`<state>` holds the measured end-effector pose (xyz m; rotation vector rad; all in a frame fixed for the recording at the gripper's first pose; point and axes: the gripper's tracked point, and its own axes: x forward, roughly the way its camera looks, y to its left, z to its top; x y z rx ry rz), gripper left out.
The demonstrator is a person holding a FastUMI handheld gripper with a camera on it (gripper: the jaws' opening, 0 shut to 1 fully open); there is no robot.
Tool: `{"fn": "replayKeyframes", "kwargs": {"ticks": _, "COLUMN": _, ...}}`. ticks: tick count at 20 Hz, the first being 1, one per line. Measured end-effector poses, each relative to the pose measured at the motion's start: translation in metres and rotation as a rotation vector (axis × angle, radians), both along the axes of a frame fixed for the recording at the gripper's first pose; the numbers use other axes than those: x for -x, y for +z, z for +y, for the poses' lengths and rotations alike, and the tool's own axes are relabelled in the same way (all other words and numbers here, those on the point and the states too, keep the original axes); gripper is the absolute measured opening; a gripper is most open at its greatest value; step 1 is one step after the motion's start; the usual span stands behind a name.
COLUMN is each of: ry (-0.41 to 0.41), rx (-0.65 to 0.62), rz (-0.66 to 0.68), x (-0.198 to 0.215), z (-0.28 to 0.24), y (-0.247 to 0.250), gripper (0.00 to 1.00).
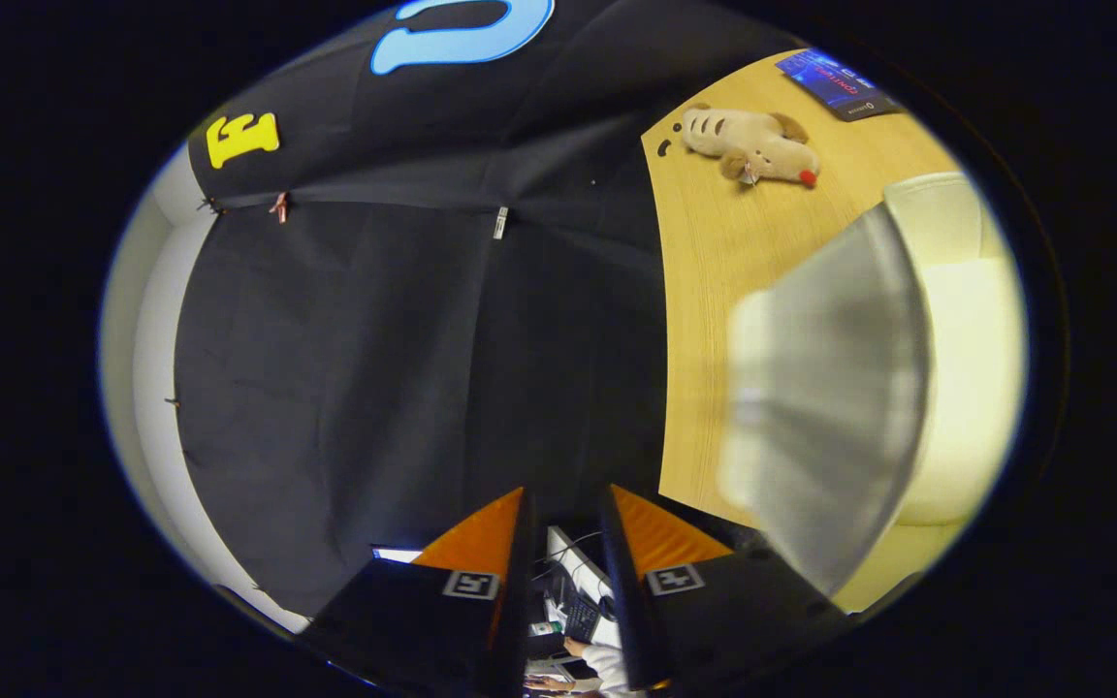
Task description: Open the storage box then place both shoes into the box .Put the left shoe in first, then the right shoe, with the right side of both shoes facing outward in a uniform manner.
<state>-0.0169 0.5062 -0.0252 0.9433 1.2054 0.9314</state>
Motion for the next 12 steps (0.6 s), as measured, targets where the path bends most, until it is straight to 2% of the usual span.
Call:
{"fn": "replayKeyframes", "kwargs": {"ticks": 4, "ry": -0.081, "rx": 0.036, "rz": -0.122, "x": -0.019, "z": -0.079, "y": 0.006, "gripper": 0.96}}
{"fn": "replayKeyframes", "kwargs": {"ticks": 9, "ry": -0.18, "rx": 0.223, "rz": -0.365, "x": -0.044, "z": -0.221, "y": -0.009, "gripper": 0.96}}
{"fn": "replayKeyframes", "kwargs": {"ticks": 12, "ry": -0.234, "rx": 0.309, "rz": -0.46, "x": -0.052, "z": -0.292, "y": -0.024, "gripper": 0.96}}
